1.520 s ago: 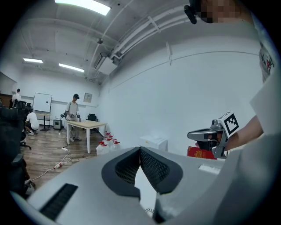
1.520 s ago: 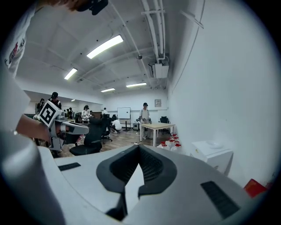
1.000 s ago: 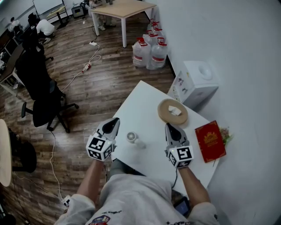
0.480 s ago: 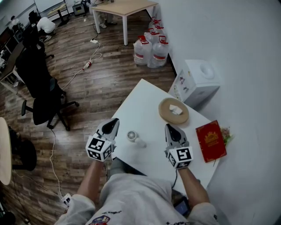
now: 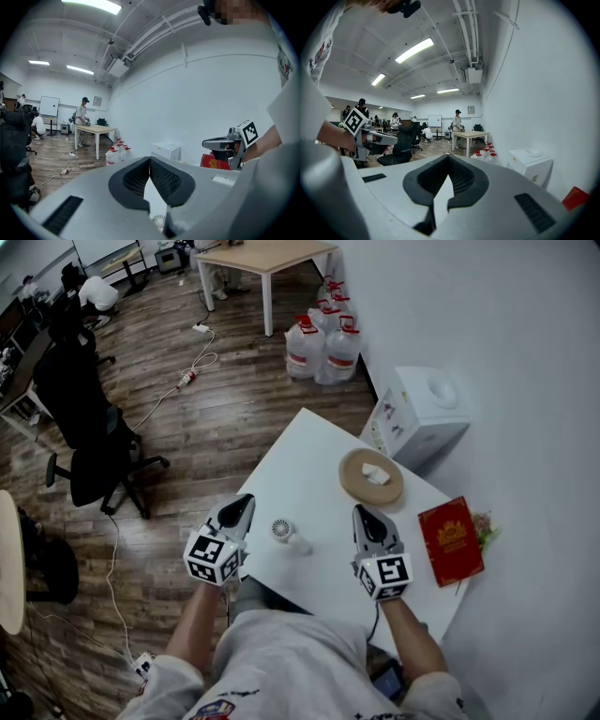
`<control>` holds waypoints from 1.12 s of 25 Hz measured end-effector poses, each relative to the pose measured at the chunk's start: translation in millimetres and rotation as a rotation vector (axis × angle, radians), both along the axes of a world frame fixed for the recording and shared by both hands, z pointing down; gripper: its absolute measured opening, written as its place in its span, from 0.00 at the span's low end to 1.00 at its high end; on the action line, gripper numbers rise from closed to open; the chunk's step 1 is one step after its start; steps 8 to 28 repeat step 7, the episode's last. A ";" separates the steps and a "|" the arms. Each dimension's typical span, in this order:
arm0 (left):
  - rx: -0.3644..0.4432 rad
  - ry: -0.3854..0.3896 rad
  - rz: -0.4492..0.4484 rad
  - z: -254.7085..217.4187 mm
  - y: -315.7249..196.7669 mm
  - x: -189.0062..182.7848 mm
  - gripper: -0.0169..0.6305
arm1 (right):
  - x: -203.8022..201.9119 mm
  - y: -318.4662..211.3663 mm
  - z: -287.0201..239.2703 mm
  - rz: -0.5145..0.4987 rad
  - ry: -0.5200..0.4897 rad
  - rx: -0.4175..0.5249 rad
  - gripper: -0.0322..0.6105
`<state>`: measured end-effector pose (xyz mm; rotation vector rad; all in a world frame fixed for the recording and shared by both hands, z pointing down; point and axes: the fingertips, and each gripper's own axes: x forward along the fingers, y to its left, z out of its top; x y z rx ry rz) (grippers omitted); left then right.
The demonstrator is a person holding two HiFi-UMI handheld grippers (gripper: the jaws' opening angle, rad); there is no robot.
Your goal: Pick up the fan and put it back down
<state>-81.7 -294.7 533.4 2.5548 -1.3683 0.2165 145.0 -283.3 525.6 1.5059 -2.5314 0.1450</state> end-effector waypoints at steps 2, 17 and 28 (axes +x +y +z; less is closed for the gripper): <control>-0.002 0.000 0.000 0.6 0.1 -0.4 0.03 | -1.5 0.2 -0.8 -0.003 -0.003 -0.001 0.05; -0.004 -0.001 -0.003 2.5 0.6 -0.2 0.03 | -2.5 0.0 2.6 -0.014 -0.008 0.011 0.05; -0.004 -0.001 -0.003 2.5 0.6 -0.2 0.03 | -2.5 0.0 2.6 -0.014 -0.008 0.011 0.05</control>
